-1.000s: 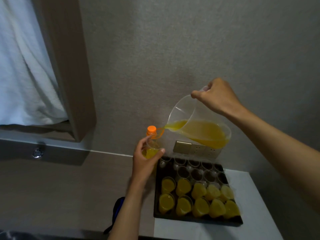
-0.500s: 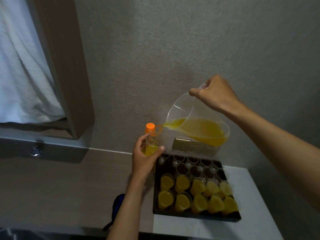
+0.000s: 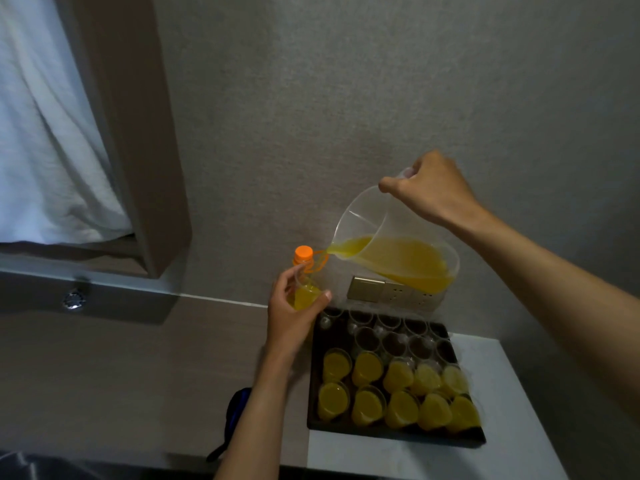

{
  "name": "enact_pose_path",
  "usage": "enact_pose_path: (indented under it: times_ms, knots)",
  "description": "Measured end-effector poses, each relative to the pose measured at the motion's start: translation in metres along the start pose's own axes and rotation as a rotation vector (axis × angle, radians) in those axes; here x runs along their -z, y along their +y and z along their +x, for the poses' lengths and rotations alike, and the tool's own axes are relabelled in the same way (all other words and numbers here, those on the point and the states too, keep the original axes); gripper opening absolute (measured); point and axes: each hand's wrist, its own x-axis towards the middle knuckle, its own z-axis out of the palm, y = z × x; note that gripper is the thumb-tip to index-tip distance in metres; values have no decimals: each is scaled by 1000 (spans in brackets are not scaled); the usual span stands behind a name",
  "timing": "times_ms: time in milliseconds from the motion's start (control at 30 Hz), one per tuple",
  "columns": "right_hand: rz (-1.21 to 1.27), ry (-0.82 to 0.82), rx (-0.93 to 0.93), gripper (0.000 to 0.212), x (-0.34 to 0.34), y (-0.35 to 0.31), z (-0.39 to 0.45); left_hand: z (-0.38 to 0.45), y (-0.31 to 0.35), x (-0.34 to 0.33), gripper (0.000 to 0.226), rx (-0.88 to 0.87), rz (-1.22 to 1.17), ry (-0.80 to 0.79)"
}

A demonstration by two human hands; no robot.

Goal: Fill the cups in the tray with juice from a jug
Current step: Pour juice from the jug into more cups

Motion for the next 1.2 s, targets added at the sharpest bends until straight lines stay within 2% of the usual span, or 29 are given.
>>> enact_pose_path:
  times_ms: [100,333,733,933,1200]
  knots:
    - [-8,-11,-3,38,0,0,1,2,0,0,59,-2,1,-2]
    - [-17,-20,-11,44,-1,0,7,6,2,-1,58,18,0,-7]
    - [-30,-6,-8,33,-10,1,16,8,7,-2,56,-1,10,33]
    - [-12,-20,-7,47,-10,3,16,9,7,0,56,15,11,20]
    - [-16,-12,7,39,-9,3,17,10,5,-1,55,20,14,11]
